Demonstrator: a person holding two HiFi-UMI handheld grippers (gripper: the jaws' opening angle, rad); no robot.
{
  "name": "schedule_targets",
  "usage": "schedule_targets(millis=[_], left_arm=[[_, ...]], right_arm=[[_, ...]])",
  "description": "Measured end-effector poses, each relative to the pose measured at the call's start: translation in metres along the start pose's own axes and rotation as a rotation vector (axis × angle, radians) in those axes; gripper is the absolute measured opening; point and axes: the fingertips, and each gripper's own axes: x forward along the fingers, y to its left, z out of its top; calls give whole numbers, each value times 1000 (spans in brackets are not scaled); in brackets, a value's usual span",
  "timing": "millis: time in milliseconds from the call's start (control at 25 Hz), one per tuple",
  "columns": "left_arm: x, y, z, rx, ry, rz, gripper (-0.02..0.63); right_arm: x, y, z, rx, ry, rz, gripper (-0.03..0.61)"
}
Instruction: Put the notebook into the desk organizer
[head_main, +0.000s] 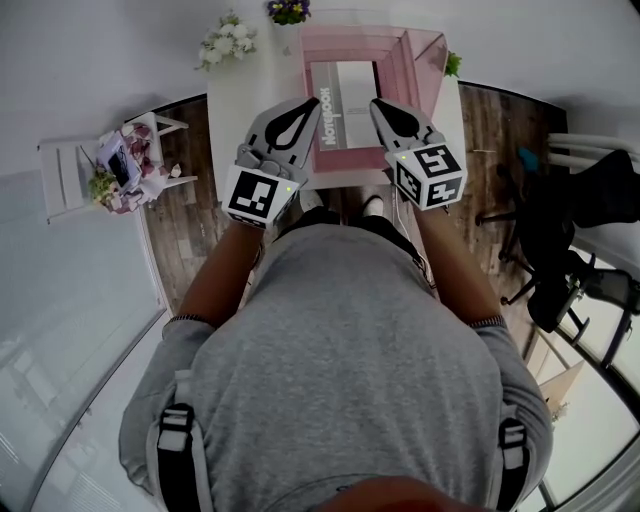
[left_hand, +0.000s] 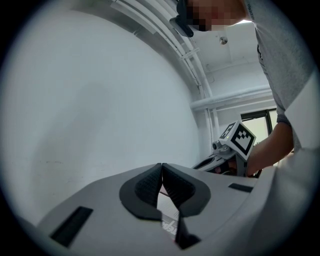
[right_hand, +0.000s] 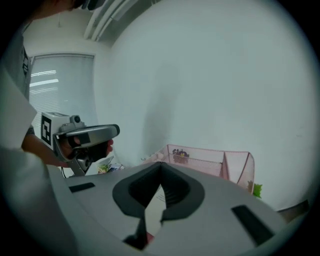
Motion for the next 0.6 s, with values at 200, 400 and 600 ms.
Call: schedule_targets(millis=[200,400,600], left_arm=[[5,-18,11,10,-14,7,20],[6,-34,21,18,-20,37,20],[8,-48,33,19,-37,67,20]], right_arm=[[-33,6,28,-78,-117,58,8],[-66,11,50,-160,-234,111,8],[-90,6,62,-174,-310,129,8]])
